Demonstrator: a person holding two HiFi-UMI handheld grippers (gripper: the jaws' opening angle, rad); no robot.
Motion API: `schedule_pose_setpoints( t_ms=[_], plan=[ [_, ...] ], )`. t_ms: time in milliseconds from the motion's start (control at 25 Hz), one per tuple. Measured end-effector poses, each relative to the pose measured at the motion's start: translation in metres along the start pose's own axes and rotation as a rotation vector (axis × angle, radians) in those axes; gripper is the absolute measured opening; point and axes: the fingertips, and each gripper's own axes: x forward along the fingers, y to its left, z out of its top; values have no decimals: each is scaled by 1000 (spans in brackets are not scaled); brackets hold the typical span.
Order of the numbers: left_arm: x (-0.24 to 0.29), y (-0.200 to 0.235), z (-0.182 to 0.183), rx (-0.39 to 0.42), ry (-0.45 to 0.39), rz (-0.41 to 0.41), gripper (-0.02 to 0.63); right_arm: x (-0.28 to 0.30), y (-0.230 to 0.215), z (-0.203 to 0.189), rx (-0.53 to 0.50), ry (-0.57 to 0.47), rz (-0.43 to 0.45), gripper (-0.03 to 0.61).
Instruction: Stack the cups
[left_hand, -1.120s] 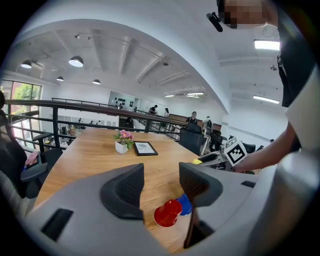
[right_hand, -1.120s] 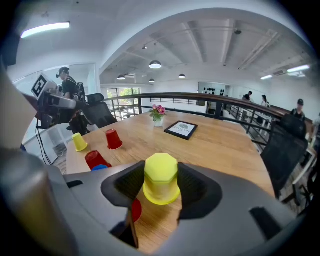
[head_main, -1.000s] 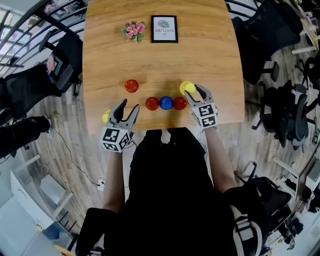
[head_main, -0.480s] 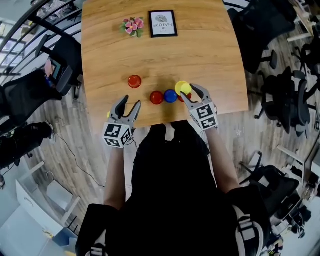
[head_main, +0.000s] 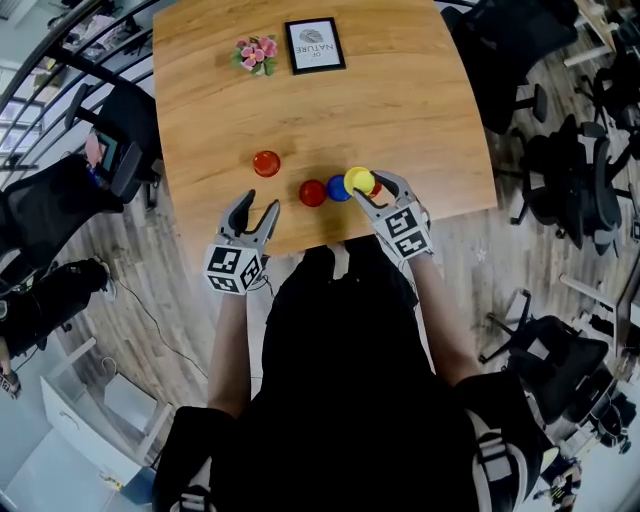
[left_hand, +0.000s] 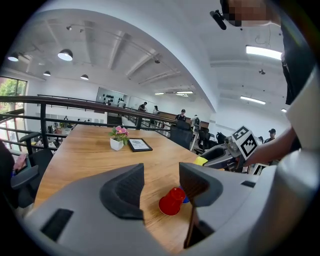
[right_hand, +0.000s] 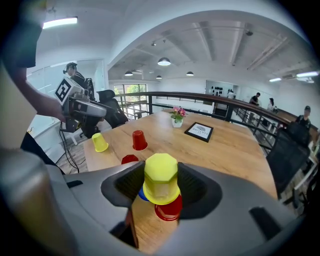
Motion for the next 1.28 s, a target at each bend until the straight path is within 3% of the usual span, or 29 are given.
schedule_pose_setpoints(
  t_ms=[480, 560, 680, 880, 1080, 1280],
  plan=[
    [5, 2, 0, 11, 15, -21, 242, 0, 6, -7, 0, 21, -2, 224],
    [7, 5, -4, 17, 29, -14, 244, -2, 5, -6, -13, 12, -16, 248],
    [14, 14, -14, 56, 52, 32, 244, -5, 5, -2, -27, -5, -26, 287],
    [32, 36, -29, 103, 78, 130, 244, -17, 3, 2, -6, -46, -27, 291],
    [59, 57, -46, 255, 165, 212, 245, -37, 3, 2, 94, -139, 8, 304],
    [84, 76, -59, 199, 193, 233, 249, -48, -12, -19, 139, -123, -67, 293]
  ],
)
